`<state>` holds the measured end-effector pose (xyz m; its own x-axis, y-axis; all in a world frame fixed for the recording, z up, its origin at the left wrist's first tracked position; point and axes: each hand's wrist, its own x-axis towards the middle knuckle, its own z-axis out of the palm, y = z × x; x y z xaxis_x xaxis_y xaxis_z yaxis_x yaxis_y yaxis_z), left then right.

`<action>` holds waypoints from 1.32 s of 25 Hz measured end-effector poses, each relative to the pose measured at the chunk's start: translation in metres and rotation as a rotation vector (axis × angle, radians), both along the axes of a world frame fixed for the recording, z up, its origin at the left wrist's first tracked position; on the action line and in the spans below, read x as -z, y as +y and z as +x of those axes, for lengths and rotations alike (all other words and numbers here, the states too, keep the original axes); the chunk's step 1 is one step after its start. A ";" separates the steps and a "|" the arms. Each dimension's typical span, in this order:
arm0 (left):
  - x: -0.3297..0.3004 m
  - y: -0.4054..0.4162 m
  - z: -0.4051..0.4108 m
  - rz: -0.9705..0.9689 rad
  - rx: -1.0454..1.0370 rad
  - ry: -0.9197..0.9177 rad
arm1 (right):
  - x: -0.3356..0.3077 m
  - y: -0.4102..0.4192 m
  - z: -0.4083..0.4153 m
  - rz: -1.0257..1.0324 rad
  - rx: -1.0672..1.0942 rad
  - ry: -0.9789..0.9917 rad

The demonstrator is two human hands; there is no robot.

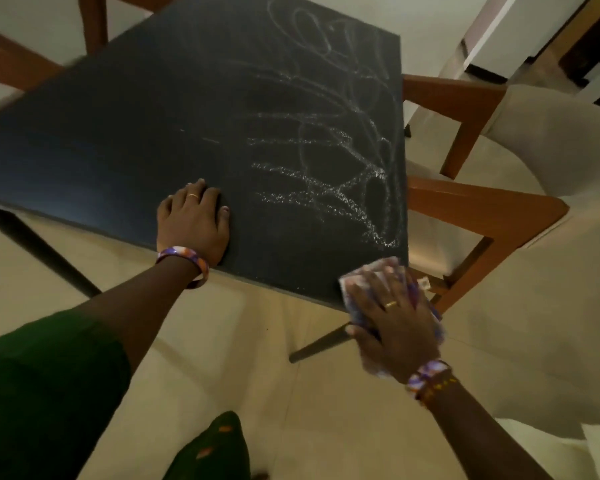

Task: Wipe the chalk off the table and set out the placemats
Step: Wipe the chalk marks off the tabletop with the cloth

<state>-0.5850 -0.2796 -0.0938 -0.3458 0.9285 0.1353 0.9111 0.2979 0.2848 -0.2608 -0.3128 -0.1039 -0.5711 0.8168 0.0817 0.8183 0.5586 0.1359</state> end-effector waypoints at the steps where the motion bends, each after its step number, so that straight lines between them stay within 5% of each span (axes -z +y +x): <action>1: 0.002 0.001 0.001 -0.016 -0.008 0.004 | 0.001 0.002 0.012 0.020 -0.004 -0.006; 10: 0.000 -0.002 -0.001 -0.005 -0.008 -0.032 | 0.013 0.013 -0.161 0.164 -0.132 0.008; 17: 0.004 -0.002 0.002 0.009 -0.021 -0.065 | 0.008 0.002 0.014 0.121 -0.033 0.006; 26: 0.002 0.000 0.000 -0.021 -0.017 -0.060 | -0.011 0.022 -0.135 -0.133 -0.175 0.066; 33: 0.004 0.000 0.000 0.006 -0.021 -0.051 | -0.012 0.070 -0.009 -0.316 0.400 0.127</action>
<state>-0.5849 -0.2801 -0.0974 -0.3718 0.9202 0.1222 0.8889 0.3149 0.3326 -0.2701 -0.2427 -0.0914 -0.2108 0.9651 -0.1557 0.9751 0.1964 -0.1028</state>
